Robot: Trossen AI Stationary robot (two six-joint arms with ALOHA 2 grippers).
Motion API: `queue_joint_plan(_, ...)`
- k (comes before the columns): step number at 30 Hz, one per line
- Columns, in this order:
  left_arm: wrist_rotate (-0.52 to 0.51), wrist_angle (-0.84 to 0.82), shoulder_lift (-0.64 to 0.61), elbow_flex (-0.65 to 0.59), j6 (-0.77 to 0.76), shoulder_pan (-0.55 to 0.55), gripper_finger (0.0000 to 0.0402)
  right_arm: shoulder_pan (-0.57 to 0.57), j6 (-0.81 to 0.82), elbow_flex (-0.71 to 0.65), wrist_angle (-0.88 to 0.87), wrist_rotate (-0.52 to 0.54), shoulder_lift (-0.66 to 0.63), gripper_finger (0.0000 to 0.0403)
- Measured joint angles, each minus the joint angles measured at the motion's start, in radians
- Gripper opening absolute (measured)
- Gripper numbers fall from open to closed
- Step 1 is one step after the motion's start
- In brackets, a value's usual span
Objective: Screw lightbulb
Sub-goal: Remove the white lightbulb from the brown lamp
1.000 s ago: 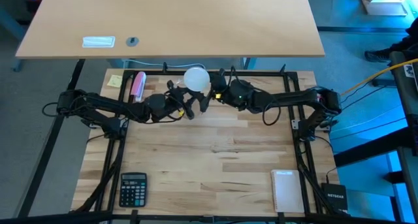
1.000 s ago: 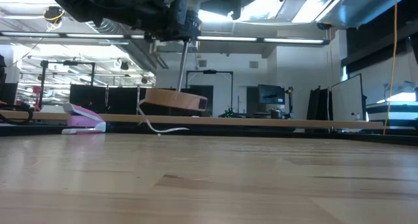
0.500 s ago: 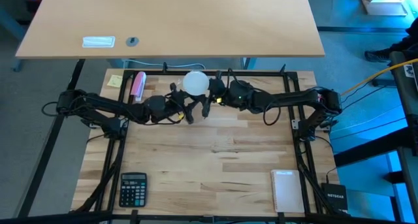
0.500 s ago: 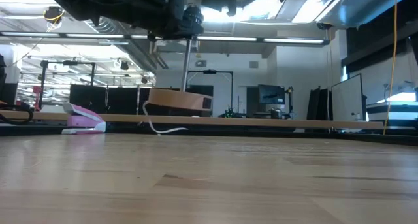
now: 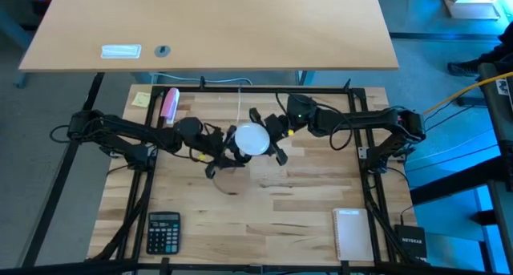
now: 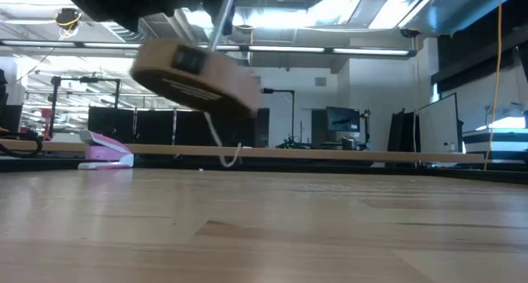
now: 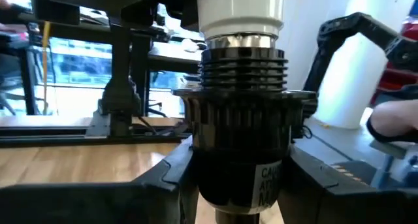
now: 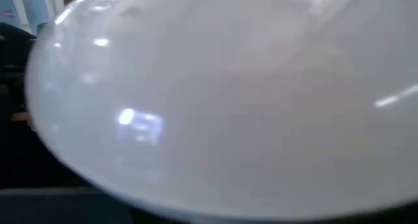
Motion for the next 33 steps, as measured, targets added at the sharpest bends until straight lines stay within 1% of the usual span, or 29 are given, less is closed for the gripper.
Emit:
queue_joint_plan(2,0.025,-0.002,0.000,0.000,-0.008,0.001,0.0140,0.005,-0.008,0.000,0.002,0.000,0.000,0.0164)
queue_joint_plan(4,0.022,-0.001,0.001,0.000,-0.010,0.000,0.0141,0.008,-0.020,0.000,0.009,0.012,0.000,0.0164)
queue_joint_plan(7,0.007,-0.008,0.001,-0.001,0.001,0.002,0.0139,0.011,-0.015,0.000,0.015,0.043,0.000,0.0164)
queue_joint_plan(10,-0.049,-0.042,0.001,-0.001,0.023,0.002,0.0140,0.010,-0.007,-0.002,0.021,0.052,0.000,0.0164)
queue_joint_plan(15,-0.070,-0.058,0.001,-0.001,0.035,0.002,0.0145,0.010,-0.012,0.032,-0.056,0.073,0.001,0.0164)
queue_joint_plan(18,-0.098,-0.052,0.002,-0.004,0.036,0.004,0.0143,0.010,-0.012,0.038,-0.095,0.124,0.001,0.0164)
queue_joint_plan(23,-0.111,-0.063,0.004,-0.006,0.044,0.006,0.0146,0.010,-0.014,0.041,-0.166,0.201,-0.003,0.0164)
queue_joint_plan(24,-0.112,-0.063,0.004,-0.006,0.044,0.006,0.0147,0.010,-0.015,0.042,-0.167,0.213,-0.003,0.0172)
queue_joint_plan(25,-0.113,-0.063,0.004,-0.006,0.043,0.006,0.0147,0.011,-0.016,0.042,-0.167,0.222,-0.003,0.0191)
queue_joint_plan(29,-0.114,-0.061,0.005,-0.006,0.042,0.006,0.0143,0.009,-0.016,0.042,-0.174,0.239,-0.003,0.0291)
queue_joint_plan(31,-0.117,-0.053,0.005,-0.006,0.042,0.006,0.0143,0.008,-0.016,0.042,-0.184,0.242,-0.003,0.0333)
queue_joint_plan(33,-0.126,-0.049,0.005,-0.006,0.042,0.006,0.0145,0.009,-0.016,0.042,-0.218,0.268,-0.010,0.0364)
